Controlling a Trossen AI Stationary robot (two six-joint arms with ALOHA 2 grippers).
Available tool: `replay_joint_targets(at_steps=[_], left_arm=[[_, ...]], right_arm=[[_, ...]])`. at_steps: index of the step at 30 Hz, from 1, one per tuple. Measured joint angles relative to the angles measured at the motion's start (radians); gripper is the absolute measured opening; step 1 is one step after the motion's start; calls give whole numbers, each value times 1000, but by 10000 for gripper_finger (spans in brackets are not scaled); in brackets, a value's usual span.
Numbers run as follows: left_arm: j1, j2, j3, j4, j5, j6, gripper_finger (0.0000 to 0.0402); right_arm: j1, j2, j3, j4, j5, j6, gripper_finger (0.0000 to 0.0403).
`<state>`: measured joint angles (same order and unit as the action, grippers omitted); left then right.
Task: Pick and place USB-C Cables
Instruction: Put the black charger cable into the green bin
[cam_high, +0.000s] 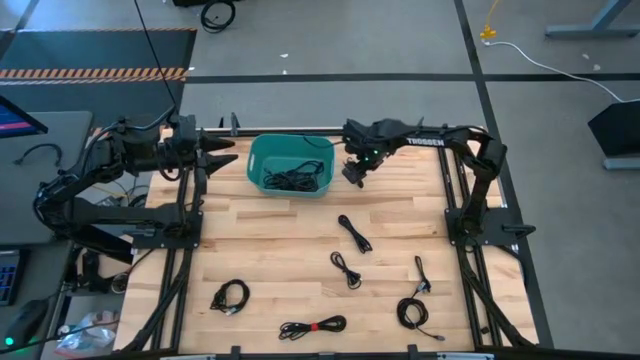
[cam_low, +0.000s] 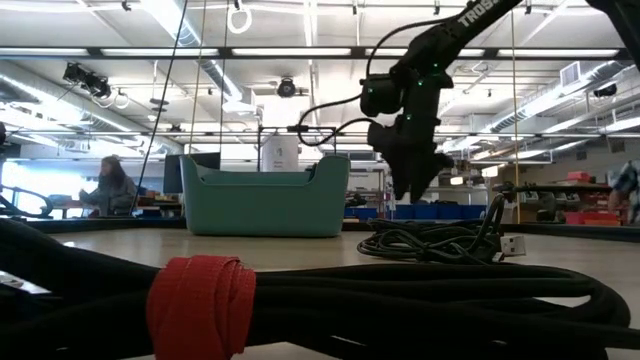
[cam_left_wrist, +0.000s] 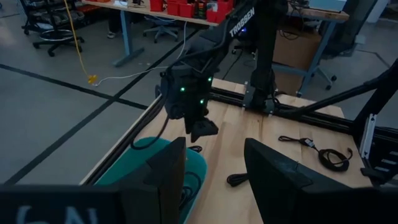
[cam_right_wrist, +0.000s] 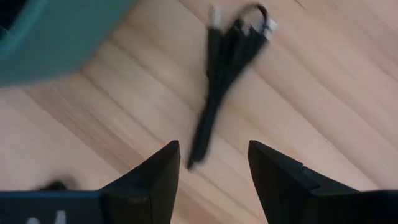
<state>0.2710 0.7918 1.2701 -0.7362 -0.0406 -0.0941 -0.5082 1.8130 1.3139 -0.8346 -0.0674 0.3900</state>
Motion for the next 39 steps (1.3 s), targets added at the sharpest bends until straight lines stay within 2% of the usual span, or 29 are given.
replay_joint_targets(at_steps=[5,12,21,28,31,34,39], left_arm=[[0,0,0,0,0,-3,172],[0,0,0,0,0,-7,172],[0,0,0,0,0,0,172],[0,0,0,5,0,1,172],[0,0,0,5,0,1,172],[0,0,0,5,0,0,172],[0,0,0,6,0,0,172]], right_arm=[[1,0,-17,63,18,2,217],[6,0,-18,79,22,5,220],[30,1,-125,131,9,58,220],[31,2,-203,250,-12,112,215],[31,2,-220,253,-4,138,197],[31,2,-229,251,0,157,159],[31,2,-232,253,-20,153,45]])
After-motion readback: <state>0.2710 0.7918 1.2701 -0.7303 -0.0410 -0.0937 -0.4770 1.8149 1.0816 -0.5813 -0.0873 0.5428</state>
